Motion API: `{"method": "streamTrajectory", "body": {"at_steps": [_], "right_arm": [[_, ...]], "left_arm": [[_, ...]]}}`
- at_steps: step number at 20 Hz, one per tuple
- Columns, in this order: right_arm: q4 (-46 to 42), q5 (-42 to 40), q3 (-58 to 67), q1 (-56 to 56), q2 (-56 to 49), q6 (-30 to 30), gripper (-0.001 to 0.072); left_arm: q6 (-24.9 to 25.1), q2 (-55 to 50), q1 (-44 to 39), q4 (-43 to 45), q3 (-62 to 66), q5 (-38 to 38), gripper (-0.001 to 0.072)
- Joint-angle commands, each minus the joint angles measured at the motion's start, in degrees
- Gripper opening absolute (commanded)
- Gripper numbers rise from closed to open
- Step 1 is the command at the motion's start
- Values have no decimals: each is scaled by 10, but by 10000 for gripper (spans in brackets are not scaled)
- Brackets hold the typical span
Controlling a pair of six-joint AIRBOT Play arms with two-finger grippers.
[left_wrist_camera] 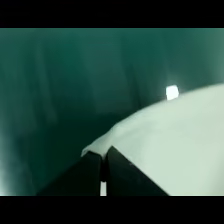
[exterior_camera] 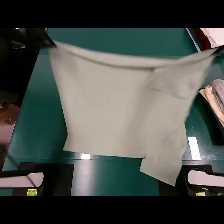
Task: Fold the shirts.
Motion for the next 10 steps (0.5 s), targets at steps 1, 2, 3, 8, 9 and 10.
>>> {"method": "streamTrajectory", "body": {"at_steps": [1,2,3,8,9,10], "right_arm": [[-54,-31,-48,48,-123,9,13],[-76,-67,-47,58,-144,7,13],[-94,-104,-42,67,-163,3,13],[-122,-229,10,79,-202,3,13],[-122,-248,20,78,-202,3,13],[-126,-256,28,78,-202,3,13]], "left_arm": [[2,-136,0,9,-1,-8,26],[20,-155,0,12,-1,29,26],[31,-170,0,12,-1,67,26],[70,-185,0,26,-1,210,26],[80,-185,0,37,-1,212,26],[84,-185,0,50,-1,207,26]]}}
